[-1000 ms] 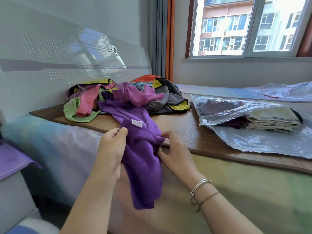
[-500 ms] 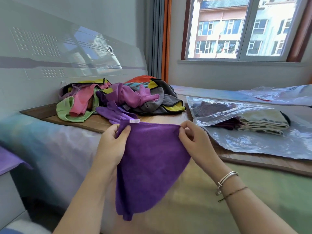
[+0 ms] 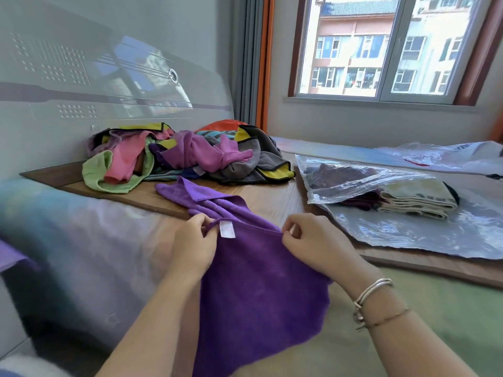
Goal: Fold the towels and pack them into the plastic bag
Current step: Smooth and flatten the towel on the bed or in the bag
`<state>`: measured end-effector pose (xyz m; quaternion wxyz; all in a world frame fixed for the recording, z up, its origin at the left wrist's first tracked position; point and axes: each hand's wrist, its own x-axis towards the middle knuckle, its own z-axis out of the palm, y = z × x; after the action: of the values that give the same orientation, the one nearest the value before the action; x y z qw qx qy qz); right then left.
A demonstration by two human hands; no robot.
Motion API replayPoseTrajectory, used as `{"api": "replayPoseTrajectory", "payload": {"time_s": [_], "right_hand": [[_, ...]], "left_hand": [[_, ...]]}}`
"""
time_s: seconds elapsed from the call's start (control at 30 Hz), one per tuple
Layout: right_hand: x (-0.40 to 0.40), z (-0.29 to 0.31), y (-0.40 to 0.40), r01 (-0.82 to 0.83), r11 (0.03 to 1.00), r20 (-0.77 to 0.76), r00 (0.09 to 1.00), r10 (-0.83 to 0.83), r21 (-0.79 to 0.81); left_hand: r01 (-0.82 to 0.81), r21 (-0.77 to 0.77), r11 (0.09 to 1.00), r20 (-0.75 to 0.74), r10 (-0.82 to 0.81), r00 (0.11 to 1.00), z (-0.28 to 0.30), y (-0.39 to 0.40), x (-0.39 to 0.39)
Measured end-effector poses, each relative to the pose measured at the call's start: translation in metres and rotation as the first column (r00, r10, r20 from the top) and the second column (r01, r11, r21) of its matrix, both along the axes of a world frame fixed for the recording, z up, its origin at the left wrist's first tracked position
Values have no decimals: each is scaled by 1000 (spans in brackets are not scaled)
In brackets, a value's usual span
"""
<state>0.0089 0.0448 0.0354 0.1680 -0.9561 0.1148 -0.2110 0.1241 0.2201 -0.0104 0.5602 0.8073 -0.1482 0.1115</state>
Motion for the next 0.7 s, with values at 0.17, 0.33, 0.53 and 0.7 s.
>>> {"api": "replayPoseTrajectory", "payload": {"time_s": [0.17, 0.33, 0.53, 0.7], "right_hand": [[50, -9, 14, -18, 989, 130, 991, -1, 144], [98, -21, 6, 96, 906, 4, 994, -108, 412], [117, -26, 18, 2, 919, -31, 999, 11, 395], [94, -15, 15, -145, 804, 32, 987, 155, 576]], "left_hand": [[-4, 54, 999, 47, 1, 999, 1, 3, 14], [32, 139, 990, 78, -43, 996, -1, 3, 29], [22, 209, 978, 101, -44, 994, -6, -1, 43], [-104, 258, 960, 156, 65, 986, 0, -11, 32]]}}
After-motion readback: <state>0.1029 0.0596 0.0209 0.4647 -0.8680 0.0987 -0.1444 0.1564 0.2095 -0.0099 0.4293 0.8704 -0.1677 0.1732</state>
